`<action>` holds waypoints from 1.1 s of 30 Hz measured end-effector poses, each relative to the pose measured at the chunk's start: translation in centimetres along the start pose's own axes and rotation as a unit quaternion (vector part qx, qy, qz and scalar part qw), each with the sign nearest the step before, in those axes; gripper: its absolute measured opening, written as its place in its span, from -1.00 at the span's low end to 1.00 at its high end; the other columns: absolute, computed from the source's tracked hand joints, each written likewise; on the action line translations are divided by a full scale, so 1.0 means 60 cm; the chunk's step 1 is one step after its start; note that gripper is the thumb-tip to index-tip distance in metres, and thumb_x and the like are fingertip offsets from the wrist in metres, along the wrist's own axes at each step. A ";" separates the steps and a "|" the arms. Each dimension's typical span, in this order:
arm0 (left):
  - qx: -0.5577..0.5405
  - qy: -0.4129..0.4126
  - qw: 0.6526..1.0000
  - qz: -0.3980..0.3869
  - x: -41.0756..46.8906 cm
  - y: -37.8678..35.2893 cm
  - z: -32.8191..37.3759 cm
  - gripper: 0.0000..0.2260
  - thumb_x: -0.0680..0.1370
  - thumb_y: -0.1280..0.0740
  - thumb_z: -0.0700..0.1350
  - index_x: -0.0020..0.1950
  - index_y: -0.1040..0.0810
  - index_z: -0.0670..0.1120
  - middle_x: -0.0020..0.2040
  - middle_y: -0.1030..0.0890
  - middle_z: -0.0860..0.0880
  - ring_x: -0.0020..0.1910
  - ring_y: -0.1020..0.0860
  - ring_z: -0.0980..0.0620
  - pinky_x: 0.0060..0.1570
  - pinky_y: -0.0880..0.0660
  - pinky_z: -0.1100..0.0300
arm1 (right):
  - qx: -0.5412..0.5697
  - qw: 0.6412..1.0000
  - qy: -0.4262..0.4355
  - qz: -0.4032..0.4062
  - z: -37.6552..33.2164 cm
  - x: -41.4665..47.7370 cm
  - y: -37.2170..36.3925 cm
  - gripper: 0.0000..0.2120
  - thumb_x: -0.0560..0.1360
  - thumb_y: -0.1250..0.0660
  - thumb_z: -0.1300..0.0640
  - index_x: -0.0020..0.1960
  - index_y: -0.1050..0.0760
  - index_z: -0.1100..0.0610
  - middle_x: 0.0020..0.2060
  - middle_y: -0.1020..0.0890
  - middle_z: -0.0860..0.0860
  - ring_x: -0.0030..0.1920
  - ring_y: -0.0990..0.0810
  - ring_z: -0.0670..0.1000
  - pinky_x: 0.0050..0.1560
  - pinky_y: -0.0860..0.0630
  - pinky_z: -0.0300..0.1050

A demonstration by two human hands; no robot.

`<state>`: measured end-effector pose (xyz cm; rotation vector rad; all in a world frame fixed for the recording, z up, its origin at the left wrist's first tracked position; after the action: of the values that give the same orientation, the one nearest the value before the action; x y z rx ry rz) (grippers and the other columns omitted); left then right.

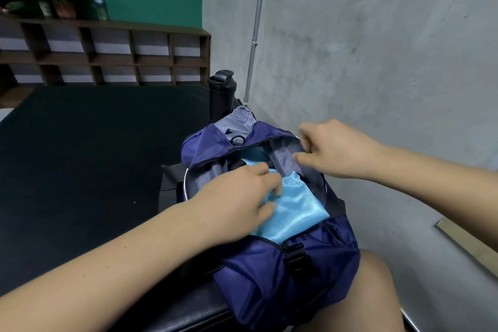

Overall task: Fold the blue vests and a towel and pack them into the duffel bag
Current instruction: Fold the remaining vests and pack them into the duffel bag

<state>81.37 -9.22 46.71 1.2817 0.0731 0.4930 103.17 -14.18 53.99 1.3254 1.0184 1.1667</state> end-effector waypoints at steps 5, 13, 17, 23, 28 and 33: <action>-0.011 0.006 1.000 -0.014 0.014 -0.008 0.011 -0.73 0.65 -0.36 0.21 0.32 -0.50 0.20 0.18 -0.41 0.18 0.17 -0.50 0.10 0.11 -0.49 0.07 | 0.071 0.970 -0.139 -0.189 0.030 -0.047 -0.045 -0.44 0.56 -0.41 -0.26 -0.04 -0.60 0.30 -0.31 -0.73 0.14 -0.37 -0.69 0.14 -0.49 -0.44 -0.19; -0.033 0.028 0.996 -0.081 0.035 -0.027 -0.006 -0.73 0.62 -0.41 0.20 0.28 -0.55 0.20 0.15 -0.48 0.11 0.19 -0.52 0.03 0.24 -0.52 -0.02 | 0.249 0.945 -0.130 -0.167 0.015 -0.068 -0.031 -0.78 0.61 -0.33 0.11 0.02 -0.57 0.30 -0.32 -0.71 0.11 -0.38 -0.64 0.07 -0.39 -0.49 -0.11; -0.056 0.013 0.991 -0.122 0.049 -0.039 -0.012 -0.69 0.60 -0.45 0.19 0.32 -0.59 0.19 0.16 -0.55 0.05 0.21 -0.51 0.00 0.31 -0.46 0.04 | 0.229 0.957 -0.096 -0.147 -0.004 -0.068 0.011 -0.80 0.57 -0.31 0.13 -0.07 -0.59 0.27 -0.35 -0.70 0.11 -0.41 -0.63 0.06 -0.31 -0.53 -0.03; -0.092 -0.045 0.970 -0.222 0.058 -0.056 -0.015 -0.62 0.70 -0.38 0.03 0.52 -0.52 0.24 0.43 -0.55 0.03 0.39 -0.52 0.01 0.48 -0.37 0.07 | 0.224 0.957 -0.092 -0.158 0.000 -0.063 0.030 -0.80 0.58 -0.32 0.13 -0.06 -0.59 0.27 -0.35 -0.69 0.11 -0.41 -0.61 0.05 -0.32 -0.52 -0.04; -0.062 -0.016 0.983 -0.171 0.074 -0.055 -0.035 -0.49 0.70 -0.37 -0.08 0.62 -0.38 0.25 0.40 -0.51 0.02 0.42 -0.47 -0.03 0.45 -0.36 0.04 | 0.213 0.956 -0.090 -0.181 0.001 -0.069 0.019 -0.83 0.57 -0.31 0.12 -0.09 -0.58 0.20 -0.36 -0.67 0.05 -0.42 -0.59 0.04 -0.34 -0.52 -0.08; -0.011 -0.034 0.977 -0.210 0.090 -0.084 -0.011 -0.53 0.76 -0.23 -0.04 0.67 -0.29 0.24 0.49 -0.45 -0.03 0.45 -0.36 -0.16 0.51 -0.28 -0.09 | 0.214 0.955 -0.087 -0.184 -0.002 -0.066 0.007 -0.84 0.57 -0.32 0.10 -0.12 -0.57 0.16 -0.36 -0.68 0.06 -0.43 -0.58 0.03 -0.31 -0.53 -0.05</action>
<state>87.58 -7.48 43.00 1.2192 0.2734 0.0860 102.37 -18.08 54.04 1.4583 1.3655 0.5535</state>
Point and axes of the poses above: each hand's wrist, its own x-axis towards the middle knuckle, its own y-axis out of the back of the hand, z = x × y, the point moved 2 cm from there along x, towards the middle knuckle
